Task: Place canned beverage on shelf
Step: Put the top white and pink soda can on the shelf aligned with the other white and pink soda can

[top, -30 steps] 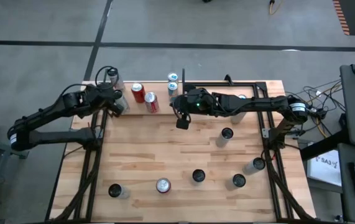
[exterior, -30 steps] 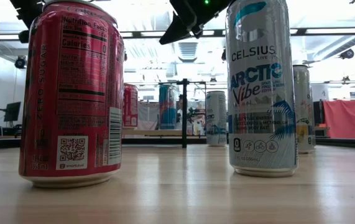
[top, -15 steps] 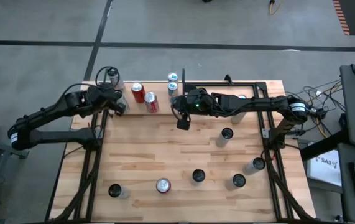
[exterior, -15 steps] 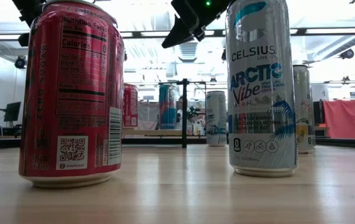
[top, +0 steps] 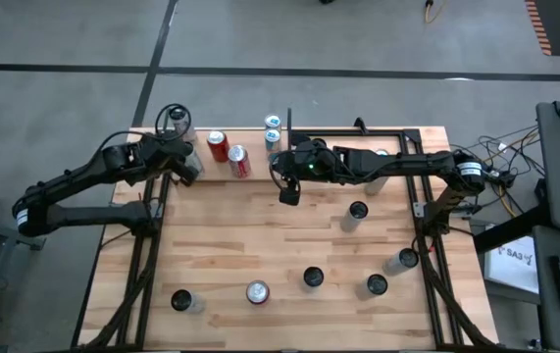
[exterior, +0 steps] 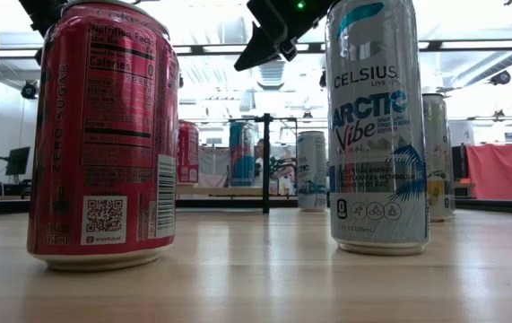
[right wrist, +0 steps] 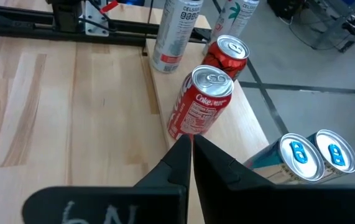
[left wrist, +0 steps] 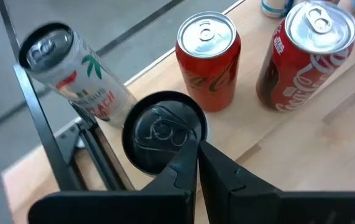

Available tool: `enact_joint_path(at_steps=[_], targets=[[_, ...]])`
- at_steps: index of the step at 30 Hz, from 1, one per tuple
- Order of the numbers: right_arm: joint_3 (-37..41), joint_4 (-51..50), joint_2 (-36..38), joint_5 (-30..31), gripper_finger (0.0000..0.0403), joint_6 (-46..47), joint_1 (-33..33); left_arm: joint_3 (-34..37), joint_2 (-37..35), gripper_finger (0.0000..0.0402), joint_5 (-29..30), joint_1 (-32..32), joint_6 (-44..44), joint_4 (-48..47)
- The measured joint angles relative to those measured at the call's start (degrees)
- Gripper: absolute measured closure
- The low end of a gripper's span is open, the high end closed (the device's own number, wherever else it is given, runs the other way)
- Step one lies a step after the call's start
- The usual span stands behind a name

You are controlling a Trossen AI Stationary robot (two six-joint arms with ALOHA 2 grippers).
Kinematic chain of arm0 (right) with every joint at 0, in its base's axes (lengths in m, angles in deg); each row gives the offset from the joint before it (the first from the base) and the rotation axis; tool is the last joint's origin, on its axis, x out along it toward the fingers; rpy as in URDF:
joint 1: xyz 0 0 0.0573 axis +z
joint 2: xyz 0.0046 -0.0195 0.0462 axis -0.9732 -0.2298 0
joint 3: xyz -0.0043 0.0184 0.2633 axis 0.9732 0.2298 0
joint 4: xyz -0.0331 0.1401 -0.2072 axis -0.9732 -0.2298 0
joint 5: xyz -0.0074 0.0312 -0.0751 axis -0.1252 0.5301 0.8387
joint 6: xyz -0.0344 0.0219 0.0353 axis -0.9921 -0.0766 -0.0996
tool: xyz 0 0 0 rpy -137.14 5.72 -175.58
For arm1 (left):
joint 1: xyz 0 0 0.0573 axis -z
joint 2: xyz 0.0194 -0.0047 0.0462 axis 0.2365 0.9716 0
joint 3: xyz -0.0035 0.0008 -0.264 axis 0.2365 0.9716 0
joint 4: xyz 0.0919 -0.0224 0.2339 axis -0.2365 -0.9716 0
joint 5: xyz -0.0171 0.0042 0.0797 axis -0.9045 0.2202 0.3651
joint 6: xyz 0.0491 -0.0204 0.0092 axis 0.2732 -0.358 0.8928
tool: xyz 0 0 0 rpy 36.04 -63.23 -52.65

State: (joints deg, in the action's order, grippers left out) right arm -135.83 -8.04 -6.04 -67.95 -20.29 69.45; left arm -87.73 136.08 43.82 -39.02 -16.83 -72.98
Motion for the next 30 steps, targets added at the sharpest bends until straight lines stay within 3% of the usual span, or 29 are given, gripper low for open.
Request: enact_joint_path(at_steps=[10, 22, 30], targets=[[-0.02, -0.42, 0.0, 0.0, 0.0394, 0.2, 0.0, 0.04, 0.0, 0.0402, -2.04, 0.02, -10.05, -0.56], [-0.02, 2.33, 0.0, -0.13, 0.0394, 1.47, -0.1, 0.04, -0.49, 0.0402, -0.84, 0.02, -3.93, 3.87], [-2.29, 9.82, -2.16, -5.99, 0.0394, 0.59, -1.3, 0.04, -4.62, 0.0402, -0.48, 0.02, -0.91, 2.67]])
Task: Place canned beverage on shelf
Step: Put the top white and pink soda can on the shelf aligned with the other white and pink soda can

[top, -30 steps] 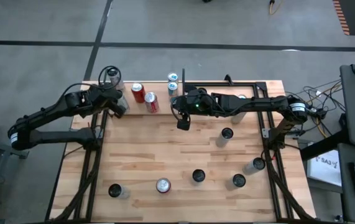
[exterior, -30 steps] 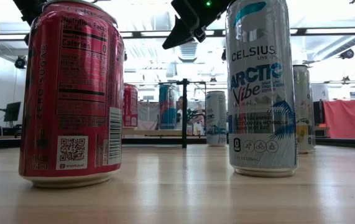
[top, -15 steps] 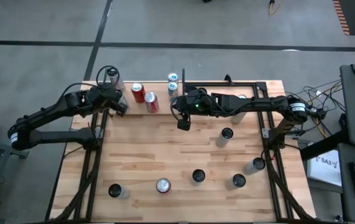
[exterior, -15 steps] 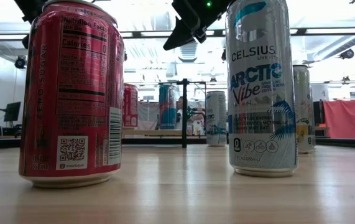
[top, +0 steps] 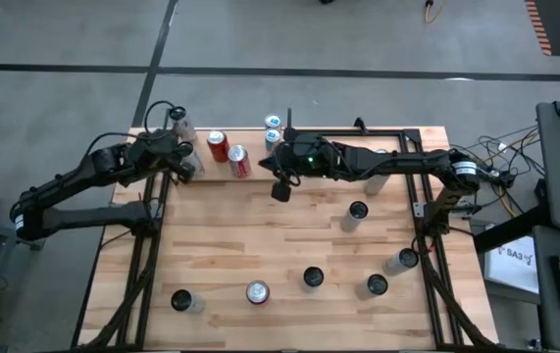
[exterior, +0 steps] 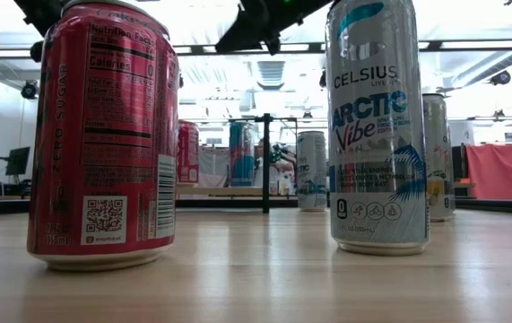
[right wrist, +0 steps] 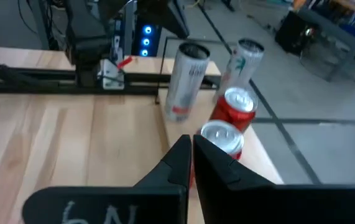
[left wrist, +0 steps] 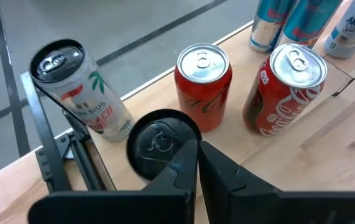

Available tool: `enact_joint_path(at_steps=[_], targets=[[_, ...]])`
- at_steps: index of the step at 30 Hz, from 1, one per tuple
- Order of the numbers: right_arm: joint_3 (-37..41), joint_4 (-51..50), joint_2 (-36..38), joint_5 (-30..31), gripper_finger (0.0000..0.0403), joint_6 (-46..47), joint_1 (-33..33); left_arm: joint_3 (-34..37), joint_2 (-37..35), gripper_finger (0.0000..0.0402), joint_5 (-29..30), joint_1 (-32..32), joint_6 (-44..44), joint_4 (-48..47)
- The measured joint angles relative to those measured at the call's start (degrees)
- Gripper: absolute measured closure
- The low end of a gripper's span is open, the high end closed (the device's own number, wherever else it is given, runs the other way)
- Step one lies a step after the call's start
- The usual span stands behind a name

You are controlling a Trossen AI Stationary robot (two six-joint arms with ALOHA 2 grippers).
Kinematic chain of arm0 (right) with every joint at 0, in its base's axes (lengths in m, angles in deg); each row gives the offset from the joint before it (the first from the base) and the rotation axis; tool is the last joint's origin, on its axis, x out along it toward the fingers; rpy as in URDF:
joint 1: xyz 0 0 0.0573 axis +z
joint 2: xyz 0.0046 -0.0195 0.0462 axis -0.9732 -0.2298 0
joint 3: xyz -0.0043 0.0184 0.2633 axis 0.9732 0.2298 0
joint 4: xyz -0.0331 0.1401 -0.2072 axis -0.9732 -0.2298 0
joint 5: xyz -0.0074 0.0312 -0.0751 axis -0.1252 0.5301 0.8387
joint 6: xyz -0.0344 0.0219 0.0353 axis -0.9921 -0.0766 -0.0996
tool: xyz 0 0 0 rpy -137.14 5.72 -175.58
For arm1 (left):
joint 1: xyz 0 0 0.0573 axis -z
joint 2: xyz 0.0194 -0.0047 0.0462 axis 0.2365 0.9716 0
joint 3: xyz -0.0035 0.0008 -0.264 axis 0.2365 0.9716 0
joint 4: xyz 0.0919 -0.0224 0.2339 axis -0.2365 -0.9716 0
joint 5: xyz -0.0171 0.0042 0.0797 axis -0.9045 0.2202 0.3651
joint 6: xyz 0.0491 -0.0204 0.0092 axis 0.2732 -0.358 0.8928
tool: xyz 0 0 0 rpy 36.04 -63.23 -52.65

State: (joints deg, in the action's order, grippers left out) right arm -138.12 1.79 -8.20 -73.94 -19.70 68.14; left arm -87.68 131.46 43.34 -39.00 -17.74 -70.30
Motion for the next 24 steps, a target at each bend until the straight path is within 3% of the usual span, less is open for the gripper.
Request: enact_joint_path(at_steps=[11, 24], targets=[[-15.89, -0.02, -12.4, -2.75, 0.0394, -3.0, -2.35, 0.09, -8.89, 0.0402, -0.45, 2.13, -0.13, 0.24], [-40.04, -1.92, -29.49, -2.56, 0.0394, -2.53, -4.05, 6.54, -16.34, 0.0402, -0.57, 2.51, 4.44, 9.3]])
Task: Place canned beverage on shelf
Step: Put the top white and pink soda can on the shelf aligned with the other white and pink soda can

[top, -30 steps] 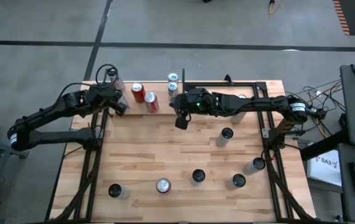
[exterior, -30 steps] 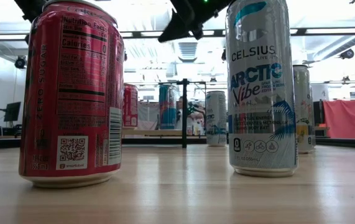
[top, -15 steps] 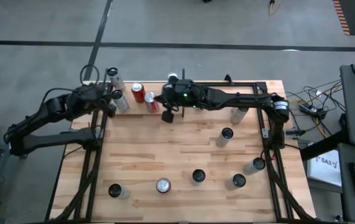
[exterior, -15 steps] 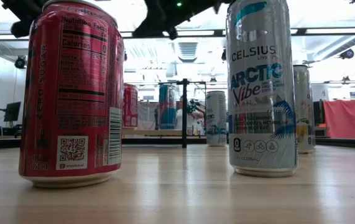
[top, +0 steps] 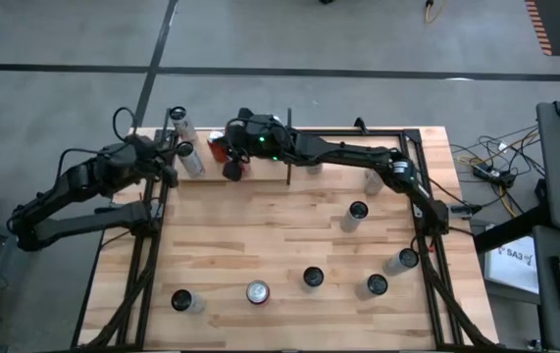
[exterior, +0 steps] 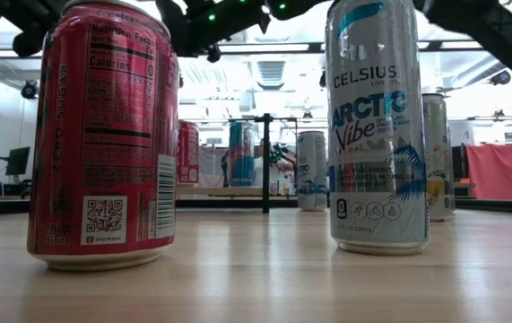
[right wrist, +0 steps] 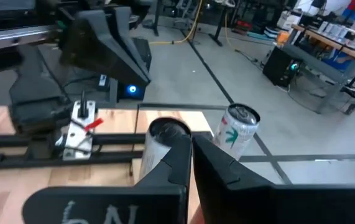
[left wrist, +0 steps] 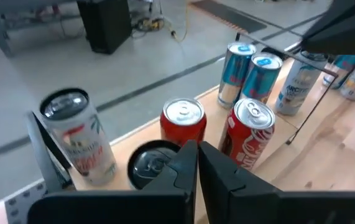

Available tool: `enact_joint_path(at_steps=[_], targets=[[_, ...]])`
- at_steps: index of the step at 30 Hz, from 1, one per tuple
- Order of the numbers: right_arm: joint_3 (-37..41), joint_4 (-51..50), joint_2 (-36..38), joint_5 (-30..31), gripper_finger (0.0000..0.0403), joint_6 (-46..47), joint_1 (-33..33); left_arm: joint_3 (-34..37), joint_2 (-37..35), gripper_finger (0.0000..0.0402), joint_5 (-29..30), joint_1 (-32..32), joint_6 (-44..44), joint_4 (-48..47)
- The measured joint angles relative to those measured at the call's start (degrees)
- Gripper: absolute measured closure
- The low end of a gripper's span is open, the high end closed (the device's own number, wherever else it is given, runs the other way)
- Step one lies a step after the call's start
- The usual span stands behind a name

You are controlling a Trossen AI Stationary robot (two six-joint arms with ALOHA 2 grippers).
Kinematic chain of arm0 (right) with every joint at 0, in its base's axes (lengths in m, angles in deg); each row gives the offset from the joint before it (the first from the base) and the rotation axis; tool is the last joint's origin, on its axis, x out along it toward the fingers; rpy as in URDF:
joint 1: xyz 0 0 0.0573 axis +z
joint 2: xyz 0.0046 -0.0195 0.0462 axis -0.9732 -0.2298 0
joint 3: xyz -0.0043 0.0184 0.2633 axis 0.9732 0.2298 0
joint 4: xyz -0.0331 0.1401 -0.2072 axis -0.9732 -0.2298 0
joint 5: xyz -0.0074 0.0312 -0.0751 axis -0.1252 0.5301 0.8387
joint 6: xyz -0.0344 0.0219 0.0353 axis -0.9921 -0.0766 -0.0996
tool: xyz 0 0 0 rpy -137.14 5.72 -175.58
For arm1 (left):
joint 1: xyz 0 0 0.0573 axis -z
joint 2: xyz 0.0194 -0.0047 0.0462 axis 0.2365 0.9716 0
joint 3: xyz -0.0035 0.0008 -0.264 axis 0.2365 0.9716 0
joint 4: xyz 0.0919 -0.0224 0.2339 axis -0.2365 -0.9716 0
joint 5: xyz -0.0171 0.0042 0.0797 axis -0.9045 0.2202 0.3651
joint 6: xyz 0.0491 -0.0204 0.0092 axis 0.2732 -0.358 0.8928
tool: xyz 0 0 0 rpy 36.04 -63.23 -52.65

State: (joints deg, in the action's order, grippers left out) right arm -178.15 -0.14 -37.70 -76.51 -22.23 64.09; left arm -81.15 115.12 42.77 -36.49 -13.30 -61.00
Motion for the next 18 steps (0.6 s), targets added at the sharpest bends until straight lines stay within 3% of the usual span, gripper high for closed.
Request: enact_joint_path(at_steps=[7, 12, 18], targets=[[-9.15, -0.38, -7.49, 0.01, 0.0394, 1.45, -1.04, 0.53, -1.69, 0.0402, 3.74, 0.0, 3.09, 1.85], [-9.06, 4.59, -9.67, -0.21, 0.0394, 1.69, -1.05, 0.86, -1.19, 0.0402, 3.72, 0.0, 3.44, 2.07], [-9.06, 3.79, -10.06, -0.1, 0.0394, 1.2, -1.05, 0.93, 0.42, 0.0402, 3.62, 0.0, 3.66, 2.08]])
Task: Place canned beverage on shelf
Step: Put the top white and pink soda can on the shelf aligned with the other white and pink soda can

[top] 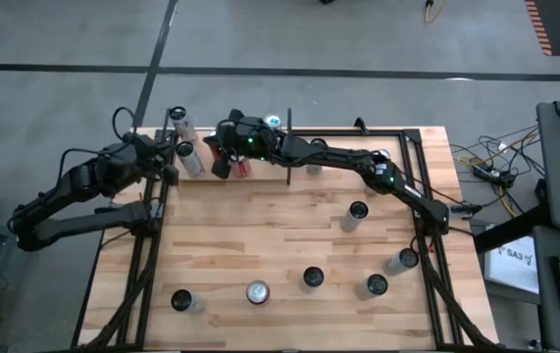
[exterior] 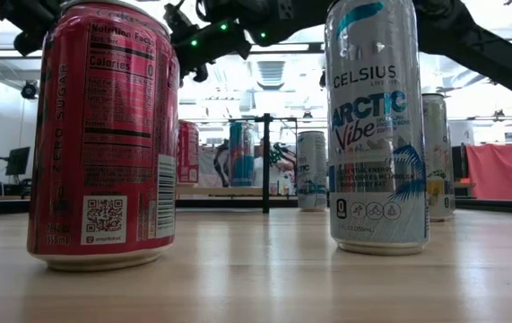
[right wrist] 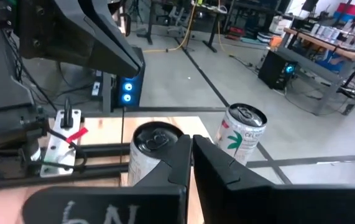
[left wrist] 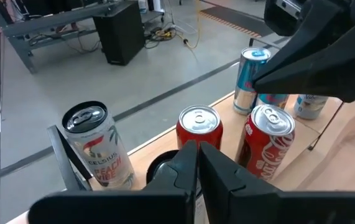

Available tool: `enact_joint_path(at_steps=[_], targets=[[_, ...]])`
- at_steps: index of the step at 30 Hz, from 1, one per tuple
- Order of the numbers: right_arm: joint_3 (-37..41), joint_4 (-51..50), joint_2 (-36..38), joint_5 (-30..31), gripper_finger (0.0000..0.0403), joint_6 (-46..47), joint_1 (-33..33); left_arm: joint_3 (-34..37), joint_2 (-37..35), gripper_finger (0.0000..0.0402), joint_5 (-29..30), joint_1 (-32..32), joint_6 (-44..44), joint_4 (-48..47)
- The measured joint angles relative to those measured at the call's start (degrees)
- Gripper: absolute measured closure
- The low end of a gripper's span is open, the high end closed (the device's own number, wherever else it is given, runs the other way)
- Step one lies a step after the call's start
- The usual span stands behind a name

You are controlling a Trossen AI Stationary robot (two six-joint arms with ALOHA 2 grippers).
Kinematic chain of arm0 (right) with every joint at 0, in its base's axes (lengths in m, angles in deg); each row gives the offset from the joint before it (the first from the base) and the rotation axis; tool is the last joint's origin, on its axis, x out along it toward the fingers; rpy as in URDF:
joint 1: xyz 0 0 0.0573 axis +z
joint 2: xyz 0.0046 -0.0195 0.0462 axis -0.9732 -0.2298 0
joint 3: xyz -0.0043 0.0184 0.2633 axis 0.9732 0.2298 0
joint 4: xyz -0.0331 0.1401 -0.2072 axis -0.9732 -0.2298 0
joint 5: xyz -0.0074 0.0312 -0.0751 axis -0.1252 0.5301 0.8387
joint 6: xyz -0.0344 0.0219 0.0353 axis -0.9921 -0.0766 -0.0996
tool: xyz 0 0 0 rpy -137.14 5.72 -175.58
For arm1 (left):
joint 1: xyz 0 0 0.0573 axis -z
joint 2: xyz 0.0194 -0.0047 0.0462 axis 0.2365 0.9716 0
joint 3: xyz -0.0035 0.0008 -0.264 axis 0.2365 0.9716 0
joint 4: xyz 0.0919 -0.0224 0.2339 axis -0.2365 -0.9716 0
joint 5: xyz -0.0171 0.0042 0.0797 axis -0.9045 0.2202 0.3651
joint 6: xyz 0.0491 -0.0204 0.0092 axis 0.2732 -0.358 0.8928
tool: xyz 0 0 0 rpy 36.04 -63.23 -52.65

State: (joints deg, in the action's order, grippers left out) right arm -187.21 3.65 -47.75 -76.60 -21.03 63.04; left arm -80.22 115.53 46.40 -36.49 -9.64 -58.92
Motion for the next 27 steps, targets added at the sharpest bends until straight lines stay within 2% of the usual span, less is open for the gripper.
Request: enact_joint_path(at_steps=[7, 14, 18, 27], targets=[[0.0, -3.18, 0.01, 0.15, 0.0394, -1.5, 0.0, 0.04, 6.33, 0.0402, 0.32, -0.07, -0.01, 0.01], [0.07, -9.29, 2.78, 4.69, 0.0394, -3.83, 0.01, 0.04, 12.88, 0.0402, 4.74, -0.09, 0.01, -0.02], [0.07, -12.87, 4.88, 4.76, 0.0394, -4.18, 0.0, 0.04, 15.41, 0.0402, 8.23, -0.65, 0.03, -0.02], [0.07, -20.04, 8.05, 4.72, 0.0394, -3.82, 0.02, 0.04, 20.42, 0.0402, 8.38, -1.46, -0.52, 0.0]])
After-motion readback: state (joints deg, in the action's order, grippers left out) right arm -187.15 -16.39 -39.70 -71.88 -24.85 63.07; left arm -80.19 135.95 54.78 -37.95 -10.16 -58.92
